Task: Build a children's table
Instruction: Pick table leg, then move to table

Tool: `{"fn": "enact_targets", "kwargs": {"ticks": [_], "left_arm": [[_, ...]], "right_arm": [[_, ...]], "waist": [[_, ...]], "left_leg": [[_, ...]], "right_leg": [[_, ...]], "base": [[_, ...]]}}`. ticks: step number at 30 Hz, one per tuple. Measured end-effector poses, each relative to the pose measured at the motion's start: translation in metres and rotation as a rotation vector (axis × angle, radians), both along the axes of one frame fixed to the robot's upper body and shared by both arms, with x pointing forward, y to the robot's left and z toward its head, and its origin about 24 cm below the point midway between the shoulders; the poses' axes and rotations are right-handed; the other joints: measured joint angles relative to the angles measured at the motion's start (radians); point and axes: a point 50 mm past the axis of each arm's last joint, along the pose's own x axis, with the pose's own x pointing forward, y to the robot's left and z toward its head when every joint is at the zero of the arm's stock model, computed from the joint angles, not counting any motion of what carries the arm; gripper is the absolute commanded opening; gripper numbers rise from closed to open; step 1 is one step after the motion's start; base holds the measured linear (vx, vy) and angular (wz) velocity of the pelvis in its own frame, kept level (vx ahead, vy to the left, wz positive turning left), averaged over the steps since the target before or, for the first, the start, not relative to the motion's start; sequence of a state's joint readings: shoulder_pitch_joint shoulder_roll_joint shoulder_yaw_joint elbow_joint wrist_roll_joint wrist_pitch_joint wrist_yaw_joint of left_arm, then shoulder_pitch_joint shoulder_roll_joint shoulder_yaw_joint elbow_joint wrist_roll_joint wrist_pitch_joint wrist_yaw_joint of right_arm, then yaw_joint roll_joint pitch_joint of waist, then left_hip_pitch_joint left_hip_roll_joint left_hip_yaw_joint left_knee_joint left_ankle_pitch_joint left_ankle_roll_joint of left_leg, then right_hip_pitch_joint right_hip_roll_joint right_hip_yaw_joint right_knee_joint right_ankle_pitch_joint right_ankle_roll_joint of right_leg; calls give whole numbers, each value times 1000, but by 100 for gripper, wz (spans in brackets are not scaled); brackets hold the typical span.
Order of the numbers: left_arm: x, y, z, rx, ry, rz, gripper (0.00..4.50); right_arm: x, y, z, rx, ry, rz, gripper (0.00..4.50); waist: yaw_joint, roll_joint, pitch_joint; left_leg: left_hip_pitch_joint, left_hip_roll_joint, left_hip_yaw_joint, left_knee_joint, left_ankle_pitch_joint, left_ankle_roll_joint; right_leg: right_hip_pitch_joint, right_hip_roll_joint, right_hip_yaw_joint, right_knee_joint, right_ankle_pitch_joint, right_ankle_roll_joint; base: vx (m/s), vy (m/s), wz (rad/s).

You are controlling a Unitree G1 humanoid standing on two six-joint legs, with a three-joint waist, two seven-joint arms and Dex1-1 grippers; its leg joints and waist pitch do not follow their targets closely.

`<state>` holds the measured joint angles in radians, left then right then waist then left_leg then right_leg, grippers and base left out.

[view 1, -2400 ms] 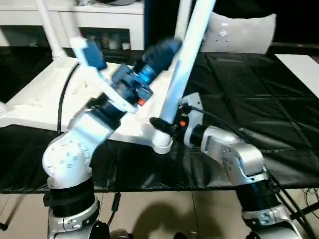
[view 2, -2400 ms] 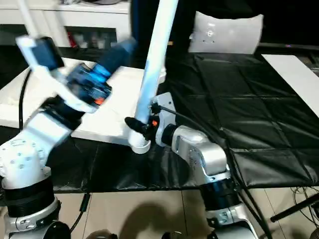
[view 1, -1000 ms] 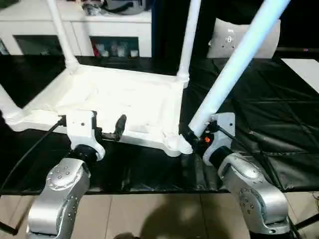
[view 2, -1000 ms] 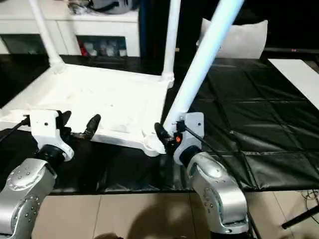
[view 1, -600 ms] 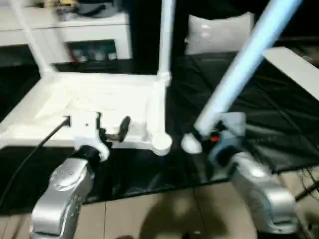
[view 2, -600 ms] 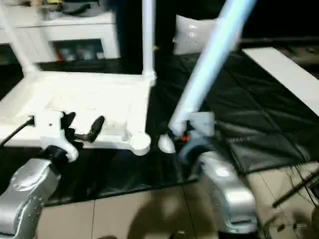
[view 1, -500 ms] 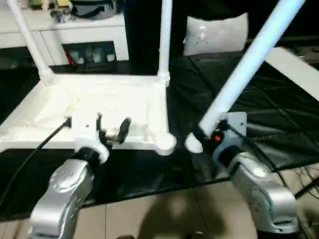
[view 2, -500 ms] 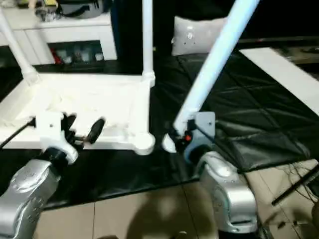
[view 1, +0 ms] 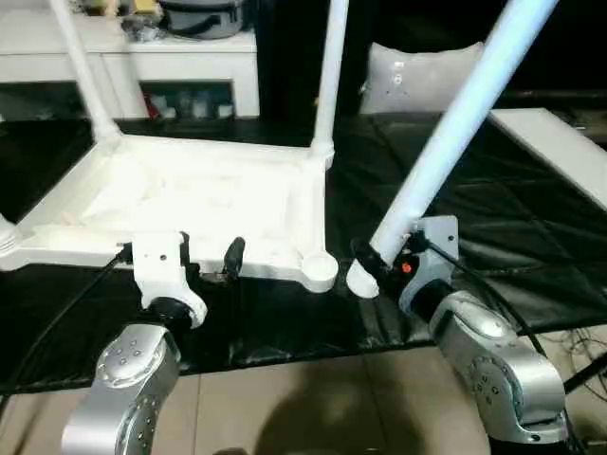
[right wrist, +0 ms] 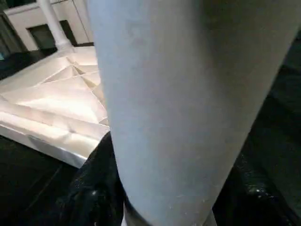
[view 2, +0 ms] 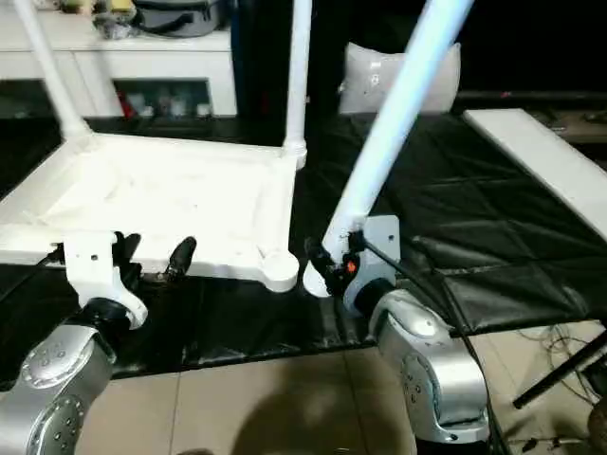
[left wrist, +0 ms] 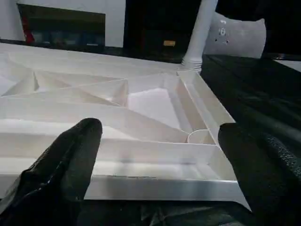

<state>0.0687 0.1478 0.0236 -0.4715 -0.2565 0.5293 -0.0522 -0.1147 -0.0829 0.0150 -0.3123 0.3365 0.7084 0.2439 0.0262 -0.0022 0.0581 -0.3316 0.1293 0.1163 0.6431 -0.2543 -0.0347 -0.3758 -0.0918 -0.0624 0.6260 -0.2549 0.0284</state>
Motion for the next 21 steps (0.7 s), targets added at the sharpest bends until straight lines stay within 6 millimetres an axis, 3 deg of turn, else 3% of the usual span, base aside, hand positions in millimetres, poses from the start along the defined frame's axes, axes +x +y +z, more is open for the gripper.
{"fn": "enact_targets", "kwargs": {"ticks": [2,3,4,6,7,8,9,10,11,12,15,16,17,18,19,20,21], "left_arm": [[-1,0,0,7,3,5,448],[-1,1,0,12,2,9,448],[-2,1,2,15,-5,10,448],[-2,0,3,14,-12,12,448],[-3,-1,2,3,-7,15,448],[-5,-2,0,-7,-1,20,448],[-6,-3,0,-7,3,20,448],[-4,-5,1,-8,-4,11,448],[-3,-9,4,-14,-14,-2,448],[-4,-9,4,-10,-17,-1,448],[-9,0,-1,19,11,41,448],[-8,2,-1,25,8,51,448],[-8,1,1,22,2,51,448],[-6,-2,3,13,-8,43,448],[-7,-9,4,1,-14,19,448],[-7,-11,4,2,-10,9,448],[-8,-10,3,9,-8,13,448]], "right_arm": [[0,2,0,6,0,14,191],[-1,3,0,7,0,19,191],[-1,3,0,5,0,24,191],[-1,2,0,-2,-3,33,191],[-1,1,0,-10,-3,36,191],[0,0,2,-20,-11,43,191],[1,-1,2,-24,-15,41,191],[0,-4,1,-31,-10,36,191],[1,-7,0,-42,-7,31,191],[2,-9,-2,-42,2,26,191],[3,3,3,-22,-14,86,191],[5,6,7,-16,-28,106,191],[5,4,9,-29,-37,113,191],[4,-1,8,-51,-39,107,191],[4,-6,7,-86,-34,108,191],[4,-10,6,-110,-31,115,191],[3,-9,5,-117,-31,127,191]], "waist": [[-19,13,7],[-25,17,12],[-23,11,14],[-15,-13,16],[-12,-28,17],[-4,-25,17],[5,-17,15],[4,-17,13],[5,-16,11],[9,-20,11],[-15,-31,7],[-24,-41,1],[-20,-54,-7],[-21,-52,-9],[-10,-39,-8],[-2,-25,-10],[8,-14,-13]], "left_leg": [[14,20,-8,-6,-2,-2],[21,25,-5,-16,-2,-3],[30,26,2,-20,-2,-3],[55,27,31,-21,-2,-4],[77,31,44,5,-20,-26],[75,41,41,49,-70,-17],[69,30,15,82,-78,-1],[72,5,2,79,-82,7],[82,-4,2,28,-78,3],[88,-4,2,15,-67,-13],[105,-4,3,-10,-69,-13],[109,-7,4,-12,-72,-12],[96,-15,-13,-6,-78,2],[84,-17,-24,6,-82,13],[58,-9,-33,34,-95,60],[30,1,-36,52,-91,84],[4,9,-35,53,-84,87]], "right_leg": [[33,12,-26,-30,-2,-5],[49,12,-33,-17,-17,-22],[50,11,-32,1,-28,-26],[48,0,-17,42,-50,-26],[42,9,-6,40,-49,-22],[40,13,-11,38,-49,-22],[46,13,-14,37,-48,-22],[43,20,-8,31,-48,-22],[41,38,-2,22,-46,-26],[42,41,0,18,-37,-40],[42,37,-9,5,-18,-99],[45,34,-11,7,-5,-119],[61,31,-17,-4,15,-92],[68,30,-25,-14,13,-50],[76,30,-47,-25,8,-39],[82,30,-67,-36,6,-36],[87,30,-88,-43,2,-34]], "base": [[0,0,0],[0,0,0],[0,0,0],[51,-90,1],[111,-121,3],[175,-82,-13],[202,-2,-20],[202,-2,-20],[128,-37,12],[42,-58,19],[91,-29,8],[132,-13,4],[84,-17,18],[84,-3,45],[84,-3,45],[129,20,63],[144,40,57]]}}
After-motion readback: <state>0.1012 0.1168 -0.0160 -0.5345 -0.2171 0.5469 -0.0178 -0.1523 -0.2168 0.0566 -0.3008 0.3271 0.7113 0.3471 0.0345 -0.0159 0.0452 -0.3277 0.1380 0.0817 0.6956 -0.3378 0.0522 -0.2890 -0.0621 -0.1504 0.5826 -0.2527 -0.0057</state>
